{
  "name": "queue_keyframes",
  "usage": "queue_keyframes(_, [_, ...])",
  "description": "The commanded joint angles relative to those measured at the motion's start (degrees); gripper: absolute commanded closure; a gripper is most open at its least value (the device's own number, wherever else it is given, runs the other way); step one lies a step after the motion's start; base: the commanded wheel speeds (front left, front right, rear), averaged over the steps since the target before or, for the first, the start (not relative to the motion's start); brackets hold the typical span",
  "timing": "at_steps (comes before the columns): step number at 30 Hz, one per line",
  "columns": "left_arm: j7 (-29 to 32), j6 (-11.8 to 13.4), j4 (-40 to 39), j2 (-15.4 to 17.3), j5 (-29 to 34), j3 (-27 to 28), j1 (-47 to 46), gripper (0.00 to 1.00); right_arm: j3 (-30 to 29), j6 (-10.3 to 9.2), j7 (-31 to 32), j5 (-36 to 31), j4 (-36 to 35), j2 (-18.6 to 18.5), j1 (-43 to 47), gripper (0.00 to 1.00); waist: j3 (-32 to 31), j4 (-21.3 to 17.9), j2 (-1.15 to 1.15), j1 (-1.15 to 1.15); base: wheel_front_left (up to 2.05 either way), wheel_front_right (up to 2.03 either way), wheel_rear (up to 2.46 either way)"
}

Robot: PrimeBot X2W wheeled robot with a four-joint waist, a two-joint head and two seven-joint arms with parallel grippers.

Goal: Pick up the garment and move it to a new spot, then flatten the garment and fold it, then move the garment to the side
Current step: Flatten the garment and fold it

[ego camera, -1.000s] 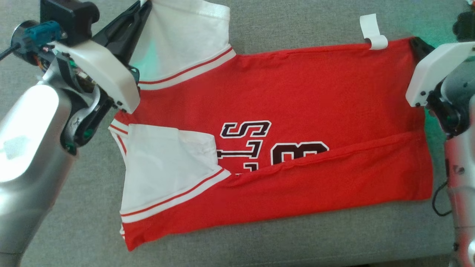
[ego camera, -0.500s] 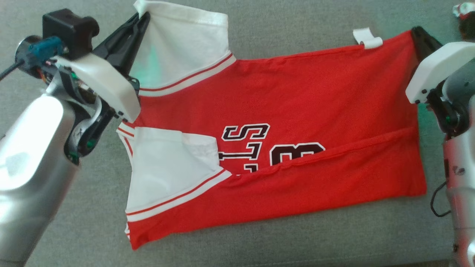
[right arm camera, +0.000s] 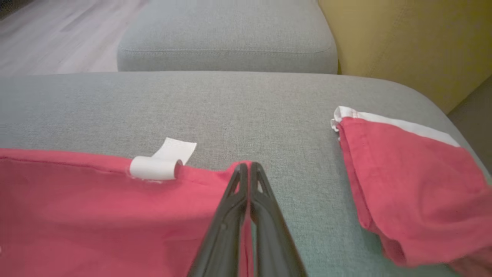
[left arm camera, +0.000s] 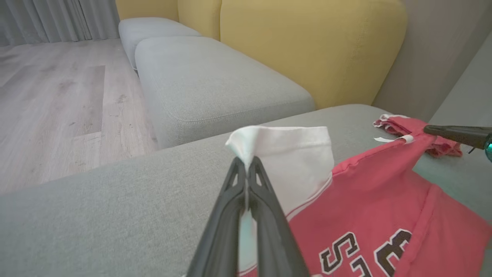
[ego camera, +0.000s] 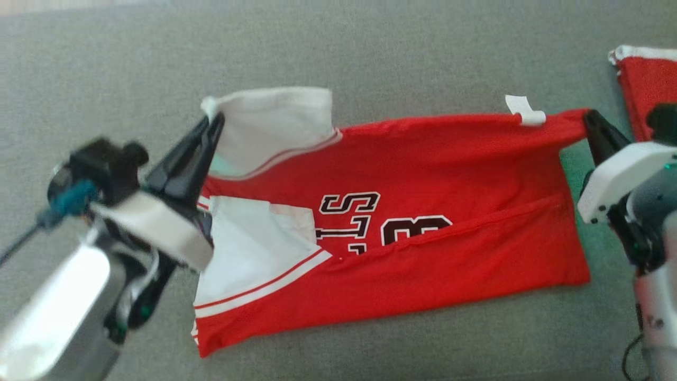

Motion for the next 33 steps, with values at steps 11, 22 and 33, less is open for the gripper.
queue_keyframes(11, [-6.7,6.7,-7.9,1.1,-2.2,1.8,17.4,1.0,-4.5,-0.04,-0.1,-1.2,-9.6,3.9,13.8,1.0,-4.4,1.7,0.0,0.01,0.0,0.0,0.0])
queue_keyframes(22, [-13.0,7.0,1.5,-4.0,-2.7,-1.3,24.1,0.57,-6.5,-0.04,-0.9,-4.4,-9.5,7.0,18.5,0.53,-5.8,1.6,0.0,0.01,0.0,0.0,0.0])
queue_keyframes(33, [-20.0,8.9,4.3,-7.0,-3.1,0.7,26.6,0.0,-12.8,-0.04,-3.7,-6.2,-12.3,9.9,22.5,0.0,-7.2,2.4,0.0,0.01,0.0,0.0,0.0])
